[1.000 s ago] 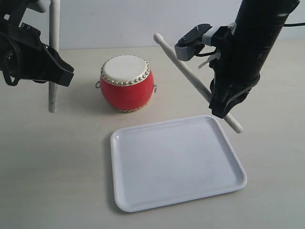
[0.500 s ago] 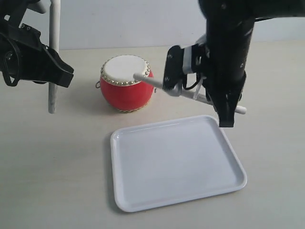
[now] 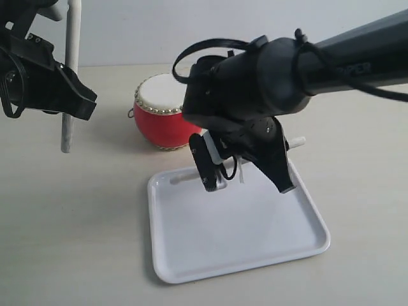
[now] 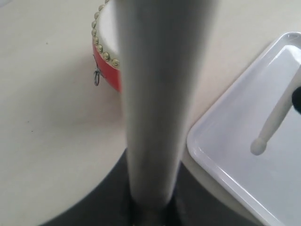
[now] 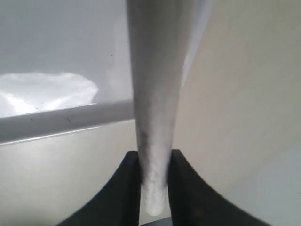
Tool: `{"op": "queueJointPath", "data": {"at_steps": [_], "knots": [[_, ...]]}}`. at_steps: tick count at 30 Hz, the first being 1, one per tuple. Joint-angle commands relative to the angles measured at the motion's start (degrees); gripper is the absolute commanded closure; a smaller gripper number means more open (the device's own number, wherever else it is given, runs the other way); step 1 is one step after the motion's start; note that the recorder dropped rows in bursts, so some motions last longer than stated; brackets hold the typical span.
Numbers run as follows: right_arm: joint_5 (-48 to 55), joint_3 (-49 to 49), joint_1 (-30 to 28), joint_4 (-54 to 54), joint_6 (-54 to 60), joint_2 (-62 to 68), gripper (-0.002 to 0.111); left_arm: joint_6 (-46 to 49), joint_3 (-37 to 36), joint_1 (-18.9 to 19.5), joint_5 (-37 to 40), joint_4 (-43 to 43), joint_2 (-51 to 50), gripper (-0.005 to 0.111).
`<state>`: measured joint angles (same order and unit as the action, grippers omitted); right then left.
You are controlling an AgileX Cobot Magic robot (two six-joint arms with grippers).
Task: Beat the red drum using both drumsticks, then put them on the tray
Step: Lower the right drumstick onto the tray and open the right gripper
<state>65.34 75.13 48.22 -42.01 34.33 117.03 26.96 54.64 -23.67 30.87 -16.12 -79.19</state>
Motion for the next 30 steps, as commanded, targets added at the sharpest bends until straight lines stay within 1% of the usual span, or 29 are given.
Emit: {"op": "queueJointPath", "data": {"at_steps": [1,6,11,18,26,30], "knots": [[-0.9,-0.2,2.1,-1.5,-1.2,2.4,0.108,0.1,-0.2,-0.3,0.0,0.4,0.5,0.107],[-1.9,-0.2,2.4,-1.4,-1.2,4.5,0.108,0.1,-0.2,-0.3,0.1,0.3,0.5,0.107],[-2.5,1.2,2.4,2.4,-1.2,5.6,0.108,0.0,-0.2,-0.3,0.2,0.4,0.5,0.107],[-3.2,3.3,2.4,2.7,-1.3,7.8,0.108,0.0,-0.2,-0.3,0.3,0.3,0.5,0.107],[-3.2,3.3,2.4,3.0,-1.7,8.4,0.108,0.0,-0.2,-0.3,0.3,0.3,0.5,0.107],[-3.3,3.3,1.2,3.3,-2.7,8.4,0.108,0.0,-0.2,-0.3,0.3,0.2,0.5,0.107]]}}
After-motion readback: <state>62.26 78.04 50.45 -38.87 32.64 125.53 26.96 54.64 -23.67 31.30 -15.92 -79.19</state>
